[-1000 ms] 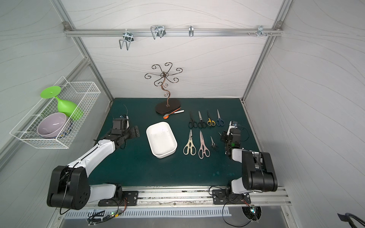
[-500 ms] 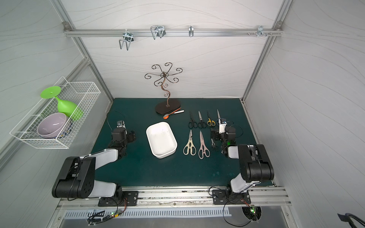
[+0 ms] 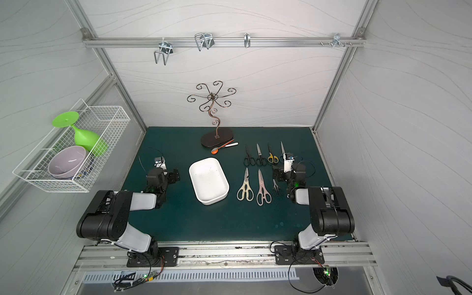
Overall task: Take the scissors out of the storage box
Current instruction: Reset both arms
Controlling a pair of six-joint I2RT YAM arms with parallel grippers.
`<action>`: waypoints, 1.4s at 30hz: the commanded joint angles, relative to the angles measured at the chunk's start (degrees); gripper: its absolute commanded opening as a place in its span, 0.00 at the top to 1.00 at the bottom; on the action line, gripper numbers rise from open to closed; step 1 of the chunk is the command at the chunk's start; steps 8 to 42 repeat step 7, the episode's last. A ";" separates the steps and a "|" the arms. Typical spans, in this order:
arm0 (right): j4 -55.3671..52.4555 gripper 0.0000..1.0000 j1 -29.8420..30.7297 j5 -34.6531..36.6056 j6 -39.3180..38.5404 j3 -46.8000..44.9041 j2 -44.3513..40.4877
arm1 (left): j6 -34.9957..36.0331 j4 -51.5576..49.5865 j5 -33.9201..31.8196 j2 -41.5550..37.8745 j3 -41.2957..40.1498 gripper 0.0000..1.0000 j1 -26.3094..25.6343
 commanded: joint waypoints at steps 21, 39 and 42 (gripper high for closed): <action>-0.85 0.01 -0.15 -1.28 0.35 0.36 0.42 | 0.24 3.13 0.60 0.02 0.86 0.00 0.26; -0.85 0.01 -0.15 -1.28 0.35 0.36 0.42 | 0.24 3.13 0.60 0.02 0.86 0.00 0.26; -0.85 0.01 -0.15 -1.28 0.35 0.36 0.42 | 0.24 3.13 0.60 0.02 0.86 0.00 0.26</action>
